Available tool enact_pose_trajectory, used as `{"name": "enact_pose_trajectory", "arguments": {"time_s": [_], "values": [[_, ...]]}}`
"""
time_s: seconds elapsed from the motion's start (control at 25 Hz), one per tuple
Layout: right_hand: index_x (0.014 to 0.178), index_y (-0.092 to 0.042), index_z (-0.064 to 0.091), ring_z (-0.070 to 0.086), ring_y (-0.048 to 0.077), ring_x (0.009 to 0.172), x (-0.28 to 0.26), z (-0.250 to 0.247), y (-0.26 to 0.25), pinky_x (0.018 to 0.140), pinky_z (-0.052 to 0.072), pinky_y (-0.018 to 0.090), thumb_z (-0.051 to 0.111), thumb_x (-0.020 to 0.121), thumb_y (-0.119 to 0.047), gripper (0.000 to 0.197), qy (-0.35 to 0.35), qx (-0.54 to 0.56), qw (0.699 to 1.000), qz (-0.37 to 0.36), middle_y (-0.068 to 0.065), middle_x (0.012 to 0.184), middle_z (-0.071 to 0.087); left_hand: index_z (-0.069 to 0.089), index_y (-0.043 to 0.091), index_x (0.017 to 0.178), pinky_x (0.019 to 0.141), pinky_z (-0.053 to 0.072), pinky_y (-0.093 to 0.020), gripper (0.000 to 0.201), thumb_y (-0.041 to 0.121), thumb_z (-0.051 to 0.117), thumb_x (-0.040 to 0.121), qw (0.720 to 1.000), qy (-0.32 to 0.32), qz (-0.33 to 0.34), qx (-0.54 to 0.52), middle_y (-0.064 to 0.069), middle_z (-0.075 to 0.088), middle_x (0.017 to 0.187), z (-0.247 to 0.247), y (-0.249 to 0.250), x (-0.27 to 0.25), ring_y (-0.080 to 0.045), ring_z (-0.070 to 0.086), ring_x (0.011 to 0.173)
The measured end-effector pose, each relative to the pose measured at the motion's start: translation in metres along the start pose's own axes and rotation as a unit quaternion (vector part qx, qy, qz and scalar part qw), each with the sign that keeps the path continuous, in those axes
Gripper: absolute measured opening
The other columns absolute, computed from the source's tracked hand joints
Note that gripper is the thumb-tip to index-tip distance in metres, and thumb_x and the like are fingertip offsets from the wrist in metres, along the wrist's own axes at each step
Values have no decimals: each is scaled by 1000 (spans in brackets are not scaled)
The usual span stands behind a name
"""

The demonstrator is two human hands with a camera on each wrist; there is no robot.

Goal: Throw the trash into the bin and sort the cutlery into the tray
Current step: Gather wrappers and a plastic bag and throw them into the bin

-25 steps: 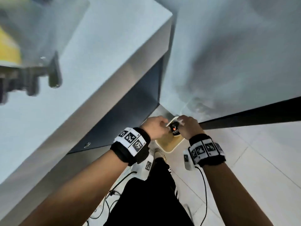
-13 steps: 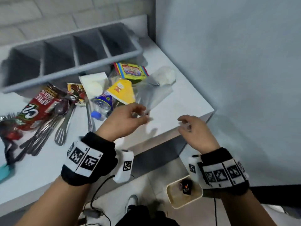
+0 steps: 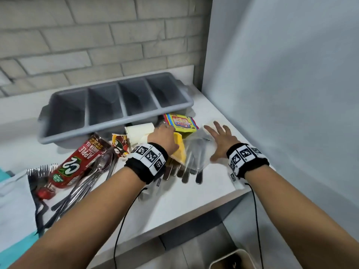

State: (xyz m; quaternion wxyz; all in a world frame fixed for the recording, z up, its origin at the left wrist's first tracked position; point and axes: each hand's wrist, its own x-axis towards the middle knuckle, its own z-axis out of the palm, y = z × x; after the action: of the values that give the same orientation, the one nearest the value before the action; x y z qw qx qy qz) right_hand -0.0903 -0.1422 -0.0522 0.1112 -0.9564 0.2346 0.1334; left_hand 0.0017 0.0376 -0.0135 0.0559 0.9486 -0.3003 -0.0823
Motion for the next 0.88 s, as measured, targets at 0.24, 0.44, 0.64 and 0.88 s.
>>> {"name": "enact_pose_trajectory", "arguments": {"time_s": [0.24, 0.44, 0.64, 0.88], "values": [[147, -37, 2, 12, 32, 145, 6, 14, 2, 114, 19, 52, 76, 66, -24, 111, -38, -65, 997, -22, 1, 155, 20, 32, 17, 140, 106, 32, -41, 79, 40, 68, 74, 990, -27, -21, 135, -9, 47, 139, 15, 13, 14, -26, 47, 128], [119, -27, 64, 51, 33, 118, 5, 16, 1, 103, 39, 37, 50, 85, -11, 40, 51, 10, 997, -52, 9, 126, 54, 39, 16, 137, 107, 30, -42, 60, 25, 62, 83, 998, -24, -27, 55, -5, 56, 133, 18, 12, 14, -24, 52, 125], [119, -19, 63, 33, 28, 137, -9, 1, -3, 110, 24, 39, 44, 83, -4, 43, 159, -7, 986, -50, 2, 138, 54, 43, 18, 135, 103, 41, -36, 51, 20, 59, 87, 988, -8, -39, -148, -8, 55, 136, 3, -2, 8, -27, 52, 125], [111, -8, 67, 62, 37, 101, -47, -12, -12, 90, 45, 40, 44, 74, -6, 43, 350, 176, 920, -13, 17, 109, 70, 41, 12, 136, 98, 49, -46, 47, 14, 52, 91, 915, 75, -46, -394, -17, 57, 132, -9, -21, 5, -37, 59, 113]]}}
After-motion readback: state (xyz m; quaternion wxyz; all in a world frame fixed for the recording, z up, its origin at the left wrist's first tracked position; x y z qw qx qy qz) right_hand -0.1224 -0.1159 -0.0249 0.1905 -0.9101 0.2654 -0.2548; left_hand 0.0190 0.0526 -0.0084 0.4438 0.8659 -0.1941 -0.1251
